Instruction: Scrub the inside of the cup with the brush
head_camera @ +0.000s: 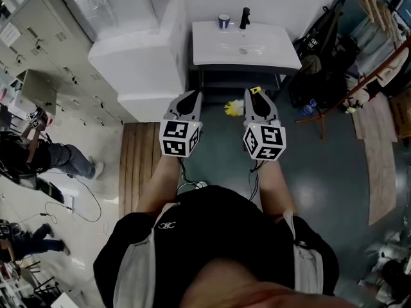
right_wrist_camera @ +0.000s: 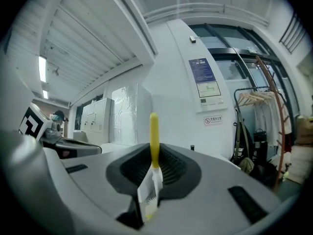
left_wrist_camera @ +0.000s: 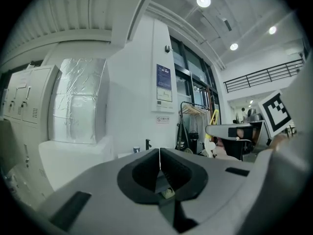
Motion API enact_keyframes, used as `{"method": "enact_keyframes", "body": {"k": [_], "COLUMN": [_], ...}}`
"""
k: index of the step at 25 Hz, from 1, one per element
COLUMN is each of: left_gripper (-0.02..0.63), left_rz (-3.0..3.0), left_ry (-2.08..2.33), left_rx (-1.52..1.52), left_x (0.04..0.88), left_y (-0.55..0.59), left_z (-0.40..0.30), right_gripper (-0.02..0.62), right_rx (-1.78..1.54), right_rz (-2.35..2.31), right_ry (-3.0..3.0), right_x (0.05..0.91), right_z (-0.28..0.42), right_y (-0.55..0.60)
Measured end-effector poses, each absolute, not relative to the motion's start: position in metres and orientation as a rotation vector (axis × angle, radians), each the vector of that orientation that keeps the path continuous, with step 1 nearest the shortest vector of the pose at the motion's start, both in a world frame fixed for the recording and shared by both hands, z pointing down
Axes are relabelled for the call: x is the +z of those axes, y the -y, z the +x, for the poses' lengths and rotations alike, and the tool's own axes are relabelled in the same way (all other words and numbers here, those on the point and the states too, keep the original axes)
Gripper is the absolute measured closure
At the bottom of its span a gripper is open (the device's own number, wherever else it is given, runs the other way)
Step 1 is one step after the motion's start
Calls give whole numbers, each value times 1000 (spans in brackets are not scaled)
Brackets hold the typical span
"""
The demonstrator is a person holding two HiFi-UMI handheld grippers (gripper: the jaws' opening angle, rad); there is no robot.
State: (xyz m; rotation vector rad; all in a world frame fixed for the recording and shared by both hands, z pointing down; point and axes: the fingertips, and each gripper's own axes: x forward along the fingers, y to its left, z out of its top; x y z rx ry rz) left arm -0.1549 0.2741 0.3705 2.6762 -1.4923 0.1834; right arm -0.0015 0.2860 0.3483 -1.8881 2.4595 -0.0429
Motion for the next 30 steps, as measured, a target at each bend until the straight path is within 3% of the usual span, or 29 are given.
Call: {"method": "enact_keyframes", "body": {"k": [19,30], "left_gripper": [589,589], "left_rz": [2723,2757], "left_ry": [1438,1461], "left_rx": [185,164], "left_x": [383,372], "left_y": [-221,-159], "left_z": [-188,-168], "right_gripper": [543,543], "right_rx": [-39,10], "right_rz": [-1974,-1962], "right_ry": [-2347,-2338], "right_x": [351,340], "right_z": [-24,-2], "right_y": [-247,-191]}}
